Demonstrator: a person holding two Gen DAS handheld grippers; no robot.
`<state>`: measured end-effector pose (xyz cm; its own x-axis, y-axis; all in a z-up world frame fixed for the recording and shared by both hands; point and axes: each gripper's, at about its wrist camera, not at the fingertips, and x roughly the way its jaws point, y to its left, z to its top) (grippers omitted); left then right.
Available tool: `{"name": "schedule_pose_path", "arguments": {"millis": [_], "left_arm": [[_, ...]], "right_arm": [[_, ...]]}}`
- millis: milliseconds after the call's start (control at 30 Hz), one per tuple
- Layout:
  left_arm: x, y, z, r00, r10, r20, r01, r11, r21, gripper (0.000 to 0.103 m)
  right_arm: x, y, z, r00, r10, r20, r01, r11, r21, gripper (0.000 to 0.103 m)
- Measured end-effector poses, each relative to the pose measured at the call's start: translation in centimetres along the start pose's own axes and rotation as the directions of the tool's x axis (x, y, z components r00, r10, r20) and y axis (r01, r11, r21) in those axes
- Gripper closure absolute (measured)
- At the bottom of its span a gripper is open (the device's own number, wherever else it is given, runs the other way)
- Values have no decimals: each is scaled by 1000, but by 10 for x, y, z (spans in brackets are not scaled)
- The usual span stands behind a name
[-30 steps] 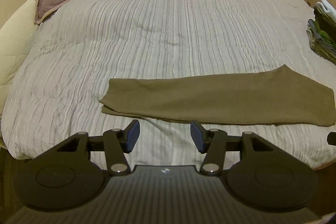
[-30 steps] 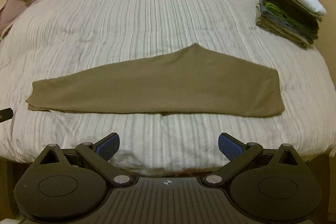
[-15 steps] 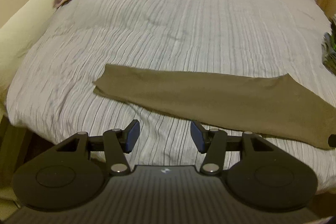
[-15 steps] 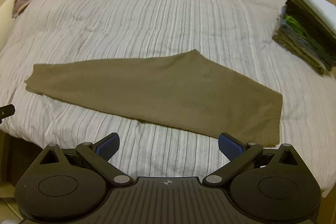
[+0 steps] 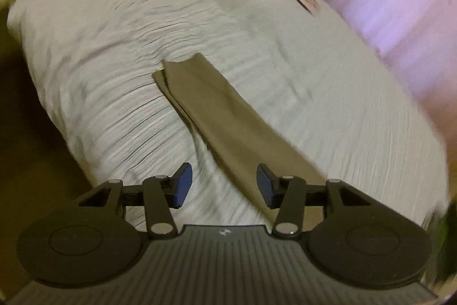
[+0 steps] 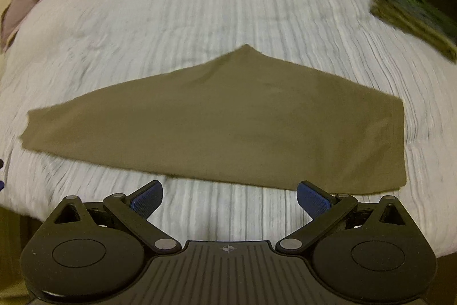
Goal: Fold clothes
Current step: 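Grasp the pants leg end with the left gripper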
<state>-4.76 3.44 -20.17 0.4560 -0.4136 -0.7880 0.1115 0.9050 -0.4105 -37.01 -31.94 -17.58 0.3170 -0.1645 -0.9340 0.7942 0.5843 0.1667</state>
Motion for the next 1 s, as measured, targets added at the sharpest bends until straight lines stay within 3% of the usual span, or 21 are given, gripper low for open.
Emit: {"name": "schedule_pose_path", "arguments": {"millis": [100, 233, 467, 667, 733, 800, 900, 933, 1000], "left_arm": [[43, 32, 14, 999, -42, 29, 46, 981, -190, 58], [98, 63, 29, 996, -68, 54, 82, 945, -317, 63], [155, 95, 47, 993, -88, 76, 110, 920, -375, 70], [169, 105, 54, 988, -126, 90, 150, 915, -375, 94], [170, 104, 57, 987, -131, 88, 154, 925, -346, 101], [165, 96, 60, 985, -136, 105, 160, 946, -281, 101], [149, 64, 66, 978, -147, 148, 160, 984, -80, 101], [141, 47, 66, 972, -171, 163, 170, 985, 17, 101], [125, 9, 63, 955, -239, 175, 201, 957, 209, 101]], "right_arm": [[17, -18, 1, 999, -32, 20, 31, 997, 65, 1], [37, -41, -3, 998, -53, 32, 47, 984, 174, 1], [64, -58, -16, 994, -107, 18, 99, 959, 265, 1], [74, -53, -27, 991, -134, 0, 128, 942, 310, 1], [73, -52, -28, 991, -136, 3, 128, 939, 318, 1], [71, -52, -30, 990, -143, 9, 132, 936, 326, 1], [65, -53, -32, 987, -158, 30, 137, 926, 350, 1], [63, -56, -33, 986, -163, 37, 139, 922, 362, 1], [54, -62, -38, 983, -173, 55, 138, 909, 394, 1]]}}
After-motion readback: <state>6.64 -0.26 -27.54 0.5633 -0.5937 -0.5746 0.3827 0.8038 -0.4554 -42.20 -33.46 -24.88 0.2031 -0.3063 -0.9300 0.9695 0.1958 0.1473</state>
